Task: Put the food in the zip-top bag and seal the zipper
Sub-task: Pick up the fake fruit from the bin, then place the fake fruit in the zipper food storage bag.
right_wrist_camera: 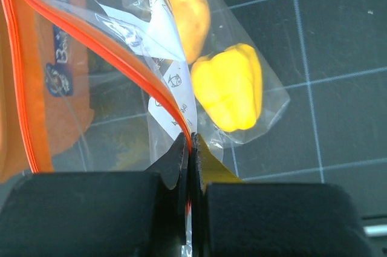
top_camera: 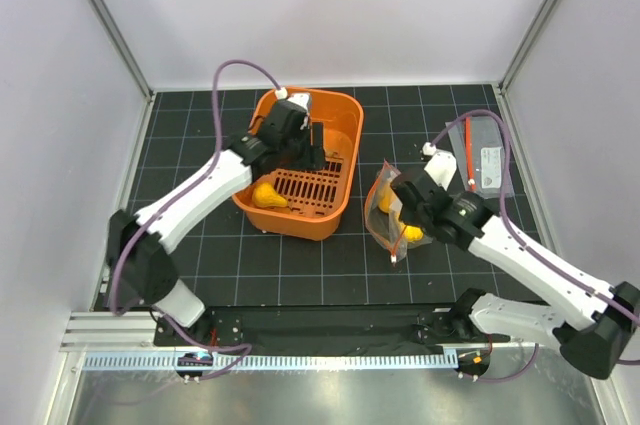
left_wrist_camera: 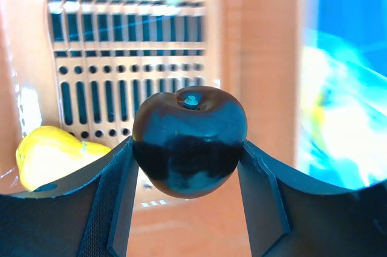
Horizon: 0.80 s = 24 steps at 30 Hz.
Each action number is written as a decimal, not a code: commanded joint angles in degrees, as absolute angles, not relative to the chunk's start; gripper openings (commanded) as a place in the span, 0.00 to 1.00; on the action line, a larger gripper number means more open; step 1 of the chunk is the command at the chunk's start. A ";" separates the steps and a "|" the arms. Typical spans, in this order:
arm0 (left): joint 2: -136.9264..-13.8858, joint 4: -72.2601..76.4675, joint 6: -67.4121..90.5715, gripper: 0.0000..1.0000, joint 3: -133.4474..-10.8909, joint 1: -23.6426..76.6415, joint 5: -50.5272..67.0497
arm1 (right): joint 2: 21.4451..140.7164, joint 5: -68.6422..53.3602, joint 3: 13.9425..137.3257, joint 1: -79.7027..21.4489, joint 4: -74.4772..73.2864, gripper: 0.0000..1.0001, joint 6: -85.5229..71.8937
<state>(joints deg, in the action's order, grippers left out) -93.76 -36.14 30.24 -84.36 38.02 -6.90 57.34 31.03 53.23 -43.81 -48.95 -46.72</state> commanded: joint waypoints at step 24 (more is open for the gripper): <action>-94.21 -10.82 39.72 0.30 -88.15 47.55 34.09 | 62.23 29.00 65.48 -43.95 -54.94 0.01 -47.20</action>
<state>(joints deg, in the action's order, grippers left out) -93.38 -17.45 36.62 -84.97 47.66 29.30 63.68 29.63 66.39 -43.81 -57.56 -48.07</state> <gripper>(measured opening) 0.640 0.040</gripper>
